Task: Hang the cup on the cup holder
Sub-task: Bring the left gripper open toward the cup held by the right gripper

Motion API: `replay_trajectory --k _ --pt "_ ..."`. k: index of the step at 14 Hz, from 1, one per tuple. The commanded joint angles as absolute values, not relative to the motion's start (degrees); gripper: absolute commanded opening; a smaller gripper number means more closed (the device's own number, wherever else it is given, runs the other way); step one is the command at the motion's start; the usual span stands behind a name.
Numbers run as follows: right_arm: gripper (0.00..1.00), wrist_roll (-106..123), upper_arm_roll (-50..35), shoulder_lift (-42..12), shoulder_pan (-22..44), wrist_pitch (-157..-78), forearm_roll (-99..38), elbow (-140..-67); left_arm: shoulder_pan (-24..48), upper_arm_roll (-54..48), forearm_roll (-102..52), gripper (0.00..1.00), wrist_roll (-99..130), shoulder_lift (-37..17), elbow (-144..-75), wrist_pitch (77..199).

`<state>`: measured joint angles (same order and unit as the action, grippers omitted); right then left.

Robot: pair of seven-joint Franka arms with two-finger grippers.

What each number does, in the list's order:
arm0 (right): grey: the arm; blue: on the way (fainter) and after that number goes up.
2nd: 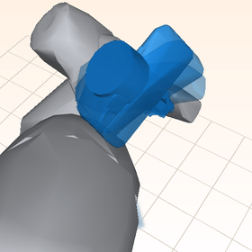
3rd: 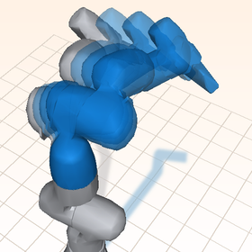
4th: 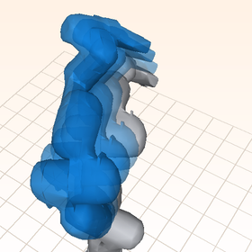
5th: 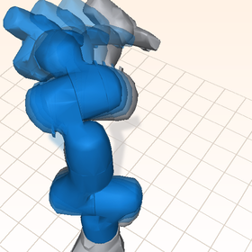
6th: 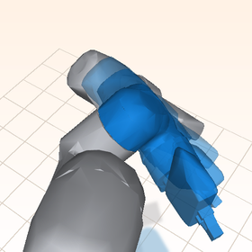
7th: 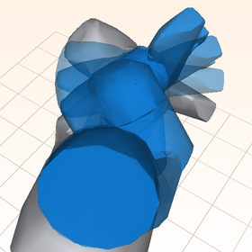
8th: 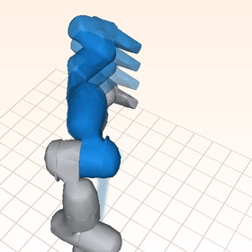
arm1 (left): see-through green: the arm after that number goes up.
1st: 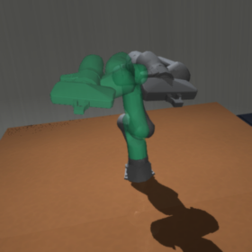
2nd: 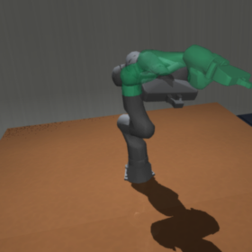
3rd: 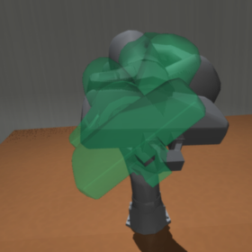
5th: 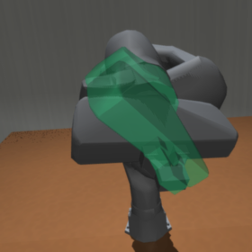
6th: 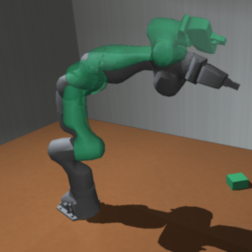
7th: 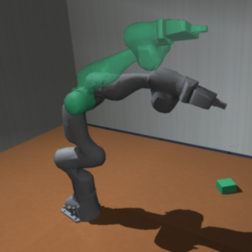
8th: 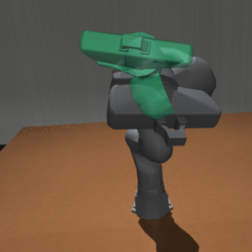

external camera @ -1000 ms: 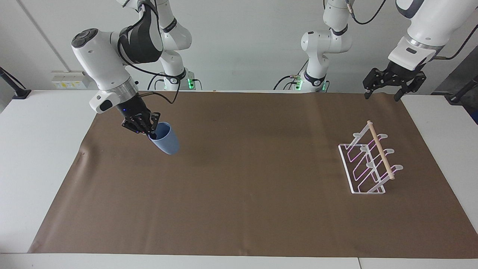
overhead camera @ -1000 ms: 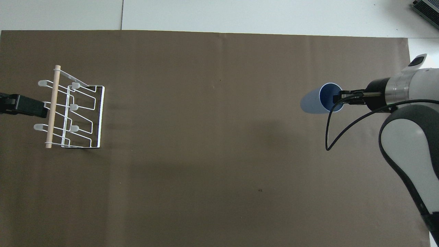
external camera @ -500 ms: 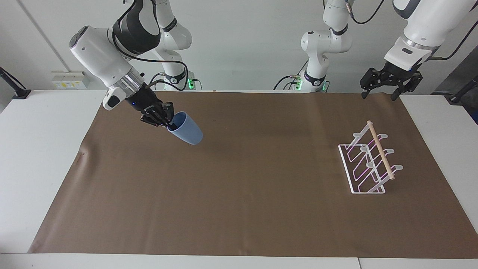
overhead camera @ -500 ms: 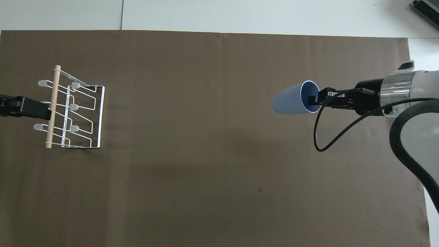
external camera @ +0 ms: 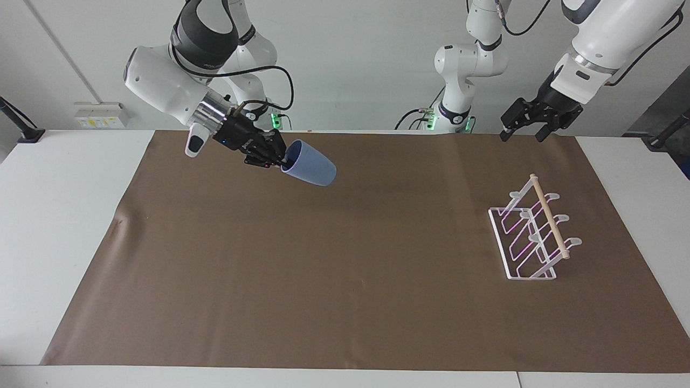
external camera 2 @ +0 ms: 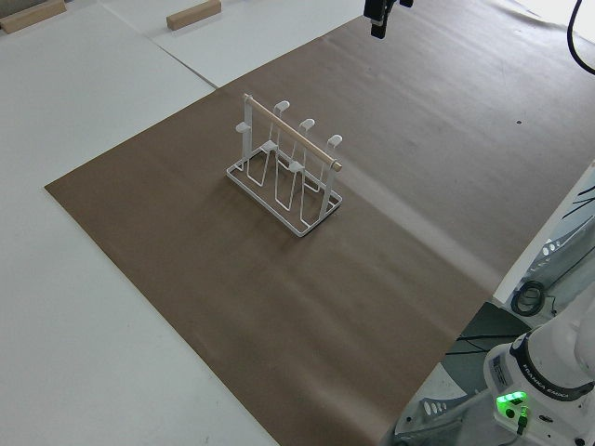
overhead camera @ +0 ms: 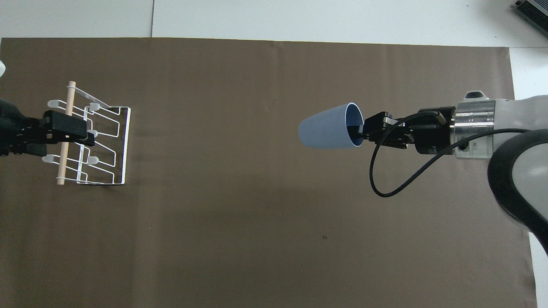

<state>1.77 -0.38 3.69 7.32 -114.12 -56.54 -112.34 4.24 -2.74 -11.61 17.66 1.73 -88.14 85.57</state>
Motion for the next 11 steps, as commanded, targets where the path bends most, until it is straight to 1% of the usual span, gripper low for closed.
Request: replay_trajectory --k 1,2,4,7,11 --pt "0.00 6.13 -0.44 9.04 8.26 -114.08 -66.58 -120.21 4.57 -3.87 -16.41 1.00 28.71 3.78 -91.14 87.27" --pt "0.00 7.98 -0.44 10.44 8.26 -114.08 -70.54 -122.76 4.66 -4.30 -17.91 1.00 32.57 4.04 -91.23 87.36" --pt "0.00 11.93 -0.35 11.51 8.17 -112.16 -76.44 -125.50 4.75 -7.19 -19.94 1.00 45.37 4.04 -91.23 89.28" --pt "0.00 15.20 -0.35 11.34 8.26 -111.36 -83.30 -126.74 4.92 -10.19 -24.33 1.00 61.74 4.13 -91.58 91.75" --pt "0.00 16.69 -0.44 10.55 9.22 -110.74 -92.62 -127.18 6.33 -12.82 -28.29 1.00 83.01 3.69 -91.32 98.51"
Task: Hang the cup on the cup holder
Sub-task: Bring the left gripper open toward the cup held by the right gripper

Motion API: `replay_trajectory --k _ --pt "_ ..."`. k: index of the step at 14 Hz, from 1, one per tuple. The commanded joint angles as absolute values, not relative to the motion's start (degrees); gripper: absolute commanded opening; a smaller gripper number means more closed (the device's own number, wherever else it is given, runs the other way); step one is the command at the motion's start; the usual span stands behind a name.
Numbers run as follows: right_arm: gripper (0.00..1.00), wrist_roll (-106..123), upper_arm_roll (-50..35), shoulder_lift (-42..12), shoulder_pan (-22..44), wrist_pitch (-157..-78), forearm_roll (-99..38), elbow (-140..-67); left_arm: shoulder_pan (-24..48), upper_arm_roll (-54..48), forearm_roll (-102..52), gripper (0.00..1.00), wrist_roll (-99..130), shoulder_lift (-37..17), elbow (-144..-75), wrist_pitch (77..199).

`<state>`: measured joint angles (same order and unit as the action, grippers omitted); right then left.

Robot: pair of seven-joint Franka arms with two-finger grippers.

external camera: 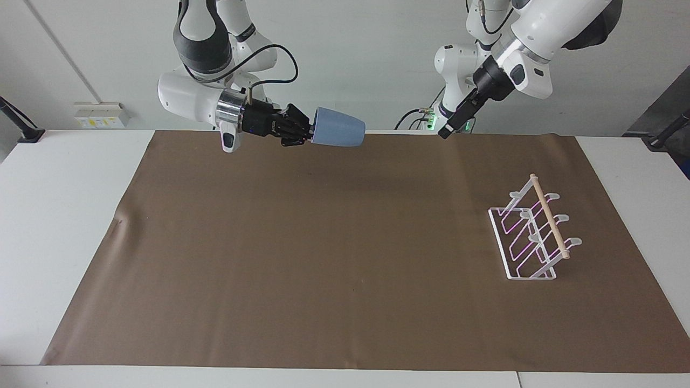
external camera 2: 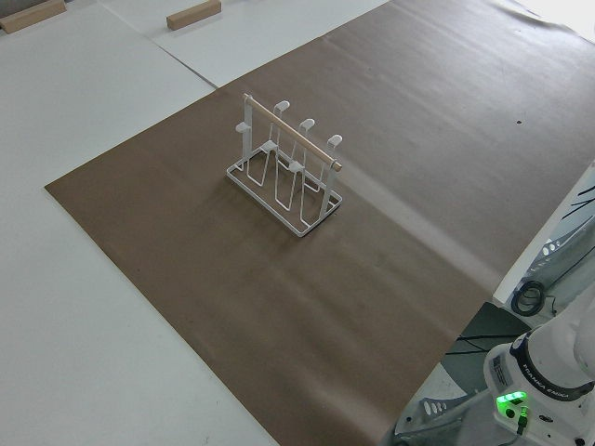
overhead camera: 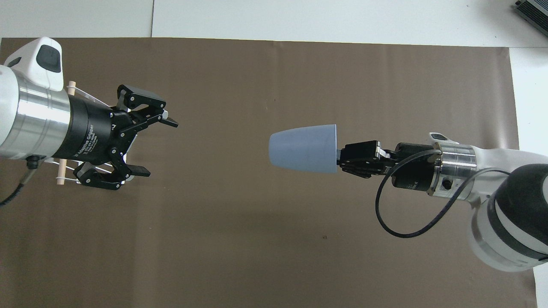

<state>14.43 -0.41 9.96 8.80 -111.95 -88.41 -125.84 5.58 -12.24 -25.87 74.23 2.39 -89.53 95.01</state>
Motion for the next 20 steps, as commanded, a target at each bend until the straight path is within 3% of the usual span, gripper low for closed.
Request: replay_trajectory --k 1,7,12,14,20 --pt "0.00 16.96 -0.44 10.11 9.32 -110.48 -94.29 -127.18 6.33 -14.14 -28.56 1.00 87.23 3.43 -91.23 100.44" --pt "0.00 16.53 -0.35 5.90 8.97 -108.55 -98.70 -125.34 6.33 -16.34 -36.03 1.00 101.59 3.25 -90.79 102.83" --pt "0.00 12.84 -0.35 2.47 8.88 -107.66 -101.07 -120.86 7.46 -17.58 -39.29 1.00 106.16 2.81 -91.49 111.61" --pt "0.00 12.57 -0.35 2.29 9.49 -108.02 -103.08 -120.67 10.09 -17.40 -39.64 1.00 108.80 -0.69 -90.53 113.55" --pt "0.00 12.74 -0.35 1.93 10.02 -108.11 -103.18 -120.85 10.11 -17.49 -43.59 1.00 110.21 -2.10 -90.35 118.55"
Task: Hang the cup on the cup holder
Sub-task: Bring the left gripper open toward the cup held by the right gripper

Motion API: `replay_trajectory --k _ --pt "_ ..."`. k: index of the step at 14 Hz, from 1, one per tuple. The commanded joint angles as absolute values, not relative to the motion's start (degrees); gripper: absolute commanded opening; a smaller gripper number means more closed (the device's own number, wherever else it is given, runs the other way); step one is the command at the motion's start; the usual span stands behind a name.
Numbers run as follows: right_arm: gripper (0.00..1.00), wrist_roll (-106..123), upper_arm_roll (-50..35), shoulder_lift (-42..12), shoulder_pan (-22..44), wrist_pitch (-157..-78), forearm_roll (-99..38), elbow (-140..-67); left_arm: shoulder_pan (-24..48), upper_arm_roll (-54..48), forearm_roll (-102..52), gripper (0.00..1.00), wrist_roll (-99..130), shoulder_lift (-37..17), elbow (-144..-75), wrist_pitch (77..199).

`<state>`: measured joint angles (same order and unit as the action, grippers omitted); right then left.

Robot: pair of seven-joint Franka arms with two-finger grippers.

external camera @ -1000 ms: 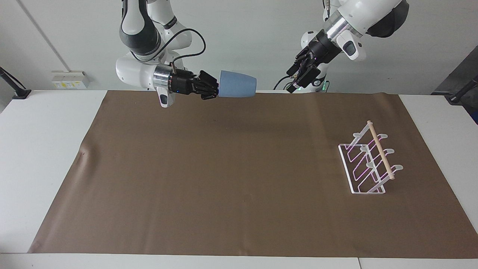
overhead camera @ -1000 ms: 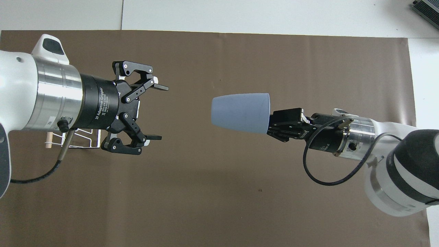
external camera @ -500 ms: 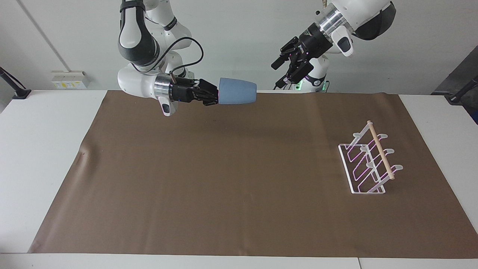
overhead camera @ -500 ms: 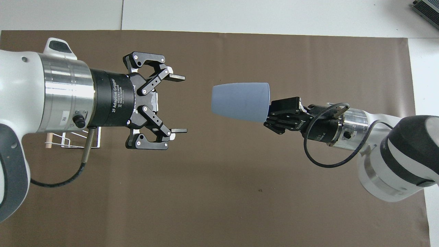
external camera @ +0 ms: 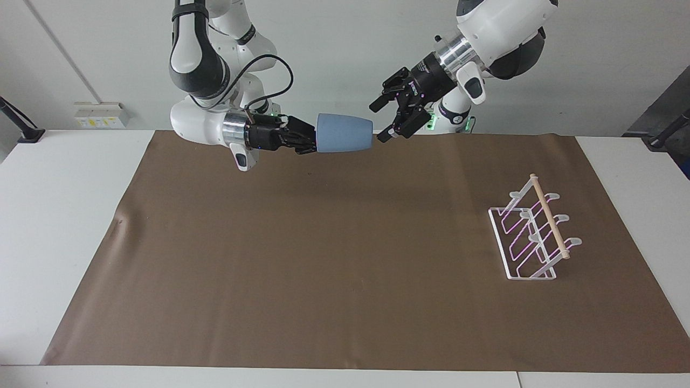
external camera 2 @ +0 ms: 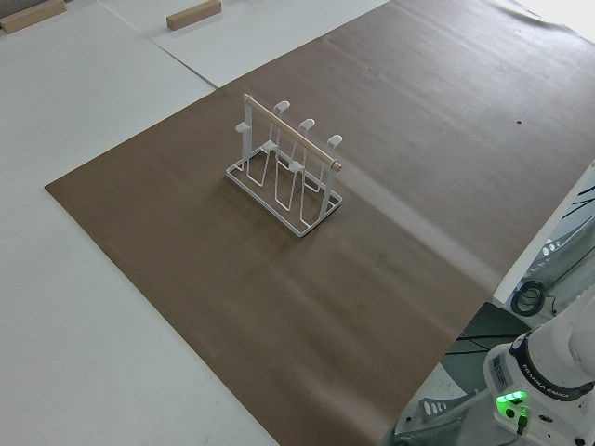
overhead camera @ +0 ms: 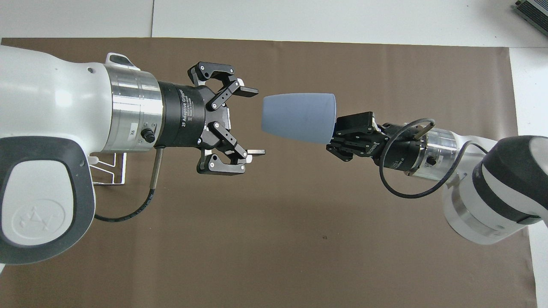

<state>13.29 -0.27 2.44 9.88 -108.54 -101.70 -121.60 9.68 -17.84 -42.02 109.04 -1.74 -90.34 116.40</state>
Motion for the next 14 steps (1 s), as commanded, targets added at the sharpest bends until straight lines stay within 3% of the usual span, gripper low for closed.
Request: replay_trajectory --k 1,14 --pt "0.00 12.83 -0.35 1.93 10.02 -108.02 -103.18 -120.85 10.28 -17.49 -43.77 1.00 110.21 -2.28 -90.44 120.04" --pt "0.00 12.92 -0.35 1.93 10.02 -108.19 -103.27 -120.94 13.27 -17.40 -46.23 1.00 110.04 -2.99 -93.07 122.17"
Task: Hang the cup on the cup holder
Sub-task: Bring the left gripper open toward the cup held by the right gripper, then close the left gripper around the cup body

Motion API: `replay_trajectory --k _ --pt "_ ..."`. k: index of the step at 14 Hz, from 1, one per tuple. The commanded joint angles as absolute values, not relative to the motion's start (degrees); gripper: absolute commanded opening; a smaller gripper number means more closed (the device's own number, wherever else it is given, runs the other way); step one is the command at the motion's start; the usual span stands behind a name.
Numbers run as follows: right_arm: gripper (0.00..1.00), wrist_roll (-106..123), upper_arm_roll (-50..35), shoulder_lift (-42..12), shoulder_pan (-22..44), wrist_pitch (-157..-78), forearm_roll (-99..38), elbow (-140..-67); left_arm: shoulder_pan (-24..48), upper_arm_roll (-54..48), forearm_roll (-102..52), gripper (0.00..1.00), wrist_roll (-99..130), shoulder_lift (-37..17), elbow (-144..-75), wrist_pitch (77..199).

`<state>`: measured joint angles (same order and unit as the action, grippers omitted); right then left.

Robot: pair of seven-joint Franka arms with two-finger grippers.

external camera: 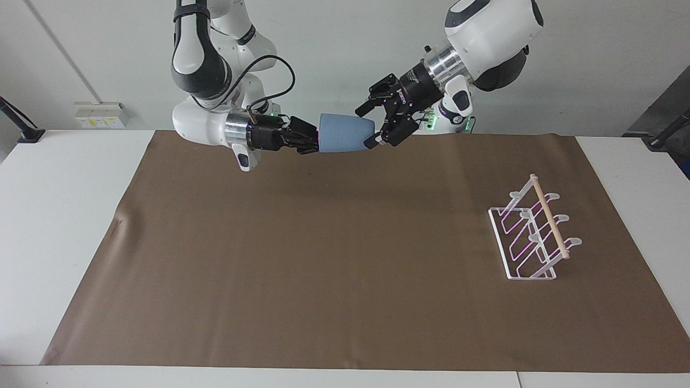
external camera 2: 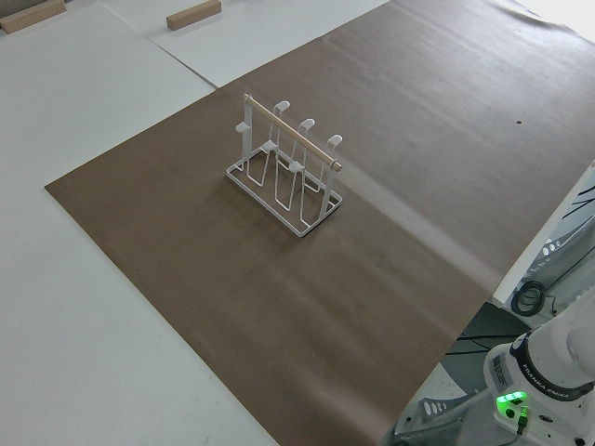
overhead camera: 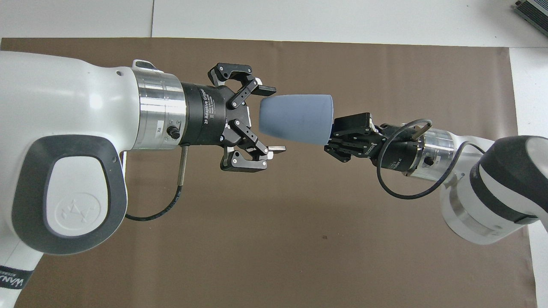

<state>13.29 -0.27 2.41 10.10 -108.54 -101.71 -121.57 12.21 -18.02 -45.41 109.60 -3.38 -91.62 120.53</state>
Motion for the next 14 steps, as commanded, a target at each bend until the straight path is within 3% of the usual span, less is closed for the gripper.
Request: replay_trajectory --k 1,6,7,10,11,14 --pt "0.00 12.92 -0.35 2.02 10.02 -108.19 -103.27 -120.94 13.45 -17.49 -46.23 1.00 110.21 -3.08 -93.34 122.78" --pt "0.00 12.92 -0.35 2.02 10.02 -108.19 -103.27 -120.94 15.64 -17.40 -45.97 1.00 111.26 -3.08 -93.78 125.84" --pt "0.00 12.92 -0.35 2.02 10.02 -108.19 -103.36 -120.94 15.73 -17.40 -45.97 0.86 112.05 -3.16 -93.87 127.25" --pt "0.00 12.92 -0.35 1.93 10.02 -108.37 -103.36 -120.94 15.82 -17.58 -45.79 0.25 114.08 -3.34 -93.87 130.60" --pt "0.00 12.92 -0.35 2.02 10.02 -108.37 -103.36 -120.94 15.99 -17.58 -45.79 0.16 114.08 -3.34 -93.95 130.52" --pt "0.00 12.92 -0.35 2.02 10.02 -108.37 -103.45 -120.94 15.65 -17.49 -45.62 0.04 113.91 -3.25 -94.13 129.64"
